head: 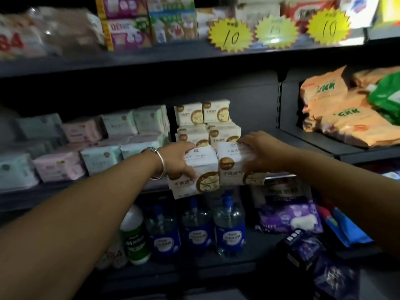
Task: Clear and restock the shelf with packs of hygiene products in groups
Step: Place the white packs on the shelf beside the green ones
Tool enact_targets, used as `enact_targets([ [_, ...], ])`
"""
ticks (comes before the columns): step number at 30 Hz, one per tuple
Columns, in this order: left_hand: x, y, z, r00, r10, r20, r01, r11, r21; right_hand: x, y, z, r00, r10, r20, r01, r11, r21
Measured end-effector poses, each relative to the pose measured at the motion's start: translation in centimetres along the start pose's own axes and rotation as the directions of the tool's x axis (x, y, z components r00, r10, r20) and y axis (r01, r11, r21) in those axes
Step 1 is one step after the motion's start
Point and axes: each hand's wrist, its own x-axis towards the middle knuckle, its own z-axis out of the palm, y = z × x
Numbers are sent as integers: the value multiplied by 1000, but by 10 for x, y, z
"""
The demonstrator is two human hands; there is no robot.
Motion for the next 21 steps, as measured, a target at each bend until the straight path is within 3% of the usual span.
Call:
enact_targets([
  [8,55,-13,-29,976,-28,-217,67,983,172,67,18,-23,992,84,-96,-93,990,-101],
  [14,109,-24,-27,981,-45,-187,102,946,308,111,39,-10,992,123,-42,-127,984,-128],
  [21,148,-41,-15,994,-63,-93,89,945,315,139,56,14,989,145,31,-139,980,-145],
])
